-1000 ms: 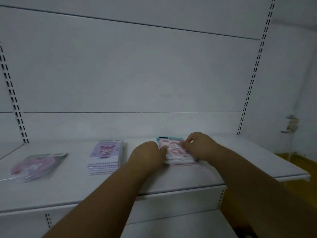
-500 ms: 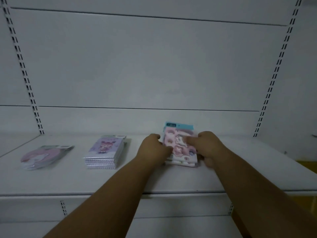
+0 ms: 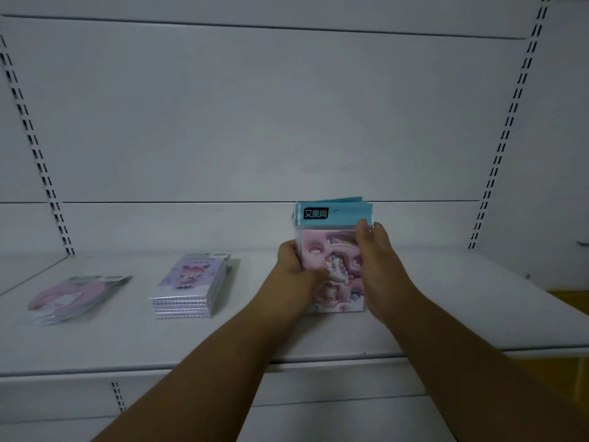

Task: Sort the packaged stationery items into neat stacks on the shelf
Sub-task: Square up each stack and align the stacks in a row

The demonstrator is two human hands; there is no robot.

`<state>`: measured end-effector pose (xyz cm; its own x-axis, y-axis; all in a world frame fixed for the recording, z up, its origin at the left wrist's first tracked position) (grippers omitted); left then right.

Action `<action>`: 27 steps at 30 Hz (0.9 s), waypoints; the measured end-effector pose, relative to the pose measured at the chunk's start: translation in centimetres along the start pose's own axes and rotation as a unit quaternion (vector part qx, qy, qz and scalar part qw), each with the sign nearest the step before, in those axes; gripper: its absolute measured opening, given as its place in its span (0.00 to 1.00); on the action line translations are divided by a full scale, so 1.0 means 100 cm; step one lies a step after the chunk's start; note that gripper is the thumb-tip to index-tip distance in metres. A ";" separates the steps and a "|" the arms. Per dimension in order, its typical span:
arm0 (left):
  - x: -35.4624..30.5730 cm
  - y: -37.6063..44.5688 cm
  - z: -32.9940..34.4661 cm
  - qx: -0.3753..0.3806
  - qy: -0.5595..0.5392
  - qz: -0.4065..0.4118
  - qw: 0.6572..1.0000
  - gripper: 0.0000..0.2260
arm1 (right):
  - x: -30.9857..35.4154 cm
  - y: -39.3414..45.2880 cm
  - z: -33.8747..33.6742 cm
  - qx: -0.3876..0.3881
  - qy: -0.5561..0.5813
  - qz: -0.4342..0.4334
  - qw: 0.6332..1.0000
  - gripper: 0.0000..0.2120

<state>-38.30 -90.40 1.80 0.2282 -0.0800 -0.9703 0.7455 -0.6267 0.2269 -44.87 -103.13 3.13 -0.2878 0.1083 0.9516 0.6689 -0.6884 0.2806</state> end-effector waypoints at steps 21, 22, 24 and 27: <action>0.008 -0.013 0.005 0.124 0.203 0.041 0.970 0.21 | 0.011 -0.022 0.003 0.137 -0.100 -0.038 0.985 0.16; 0.009 -0.014 0.004 0.119 0.233 0.048 0.964 0.21 | 0.011 -0.024 0.003 0.146 -0.110 -0.039 0.982 0.16; 0.008 -0.013 0.001 0.098 0.262 0.056 0.958 0.19 | 0.013 -0.027 0.001 0.154 -0.133 -0.046 0.978 0.19; 0.006 -0.011 -0.003 0.077 0.266 0.062 0.959 0.16 | 0.019 -0.027 -0.003 0.154 -0.174 -0.058 0.971 0.24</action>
<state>-38.77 -89.48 0.99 0.6273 0.2200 -0.7471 0.5993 -0.7489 0.2827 -47.39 -101.27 4.12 -0.1602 0.4447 0.8812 0.8342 -0.4162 0.3617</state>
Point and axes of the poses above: each hand's wrist, its own y-axis towards the middle knuckle, its own z-axis out of the palm, x = y × z, the point moved 10 cm from there along y, towards the middle knuckle, and after that the axes turned 3 degrees about -x, right-handed, at the moved point
